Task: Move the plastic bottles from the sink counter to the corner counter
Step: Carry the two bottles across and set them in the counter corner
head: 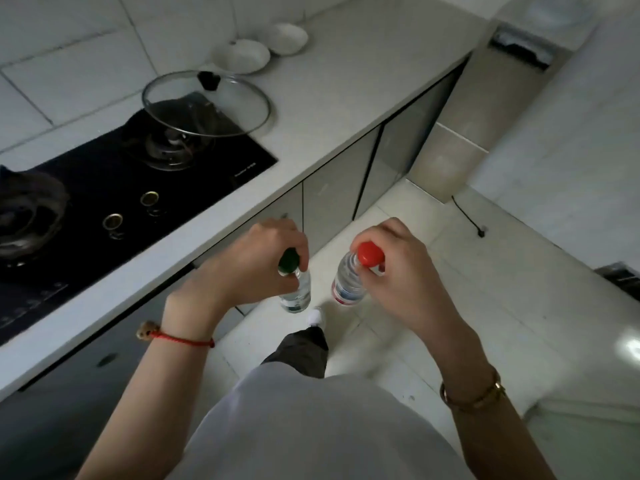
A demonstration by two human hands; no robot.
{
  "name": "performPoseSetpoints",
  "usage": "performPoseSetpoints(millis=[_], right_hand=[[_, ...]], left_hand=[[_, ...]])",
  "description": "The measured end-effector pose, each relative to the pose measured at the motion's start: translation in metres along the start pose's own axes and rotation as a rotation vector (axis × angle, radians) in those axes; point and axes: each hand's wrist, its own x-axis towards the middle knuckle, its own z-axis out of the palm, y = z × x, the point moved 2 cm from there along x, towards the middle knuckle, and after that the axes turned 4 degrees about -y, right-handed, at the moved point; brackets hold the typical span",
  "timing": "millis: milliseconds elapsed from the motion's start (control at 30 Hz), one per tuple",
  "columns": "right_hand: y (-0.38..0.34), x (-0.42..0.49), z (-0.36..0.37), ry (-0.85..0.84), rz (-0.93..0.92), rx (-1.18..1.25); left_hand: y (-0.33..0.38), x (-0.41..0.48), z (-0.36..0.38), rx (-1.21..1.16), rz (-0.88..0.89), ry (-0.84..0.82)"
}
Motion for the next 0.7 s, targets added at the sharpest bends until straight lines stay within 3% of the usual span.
performPoseSetpoints(millis=[500,700], right_hand=[[0.083,0.144,-0.065,0.265,0.261,-0.036],[0.109,0.187,-0.083,0.277,0.313,-0.038]], left_hand=[[-0.02,0.229,-0.046,0.01,0.268,-0.157],[-0.027,0.297,-0.057,0.023,0.305,-0.21]])
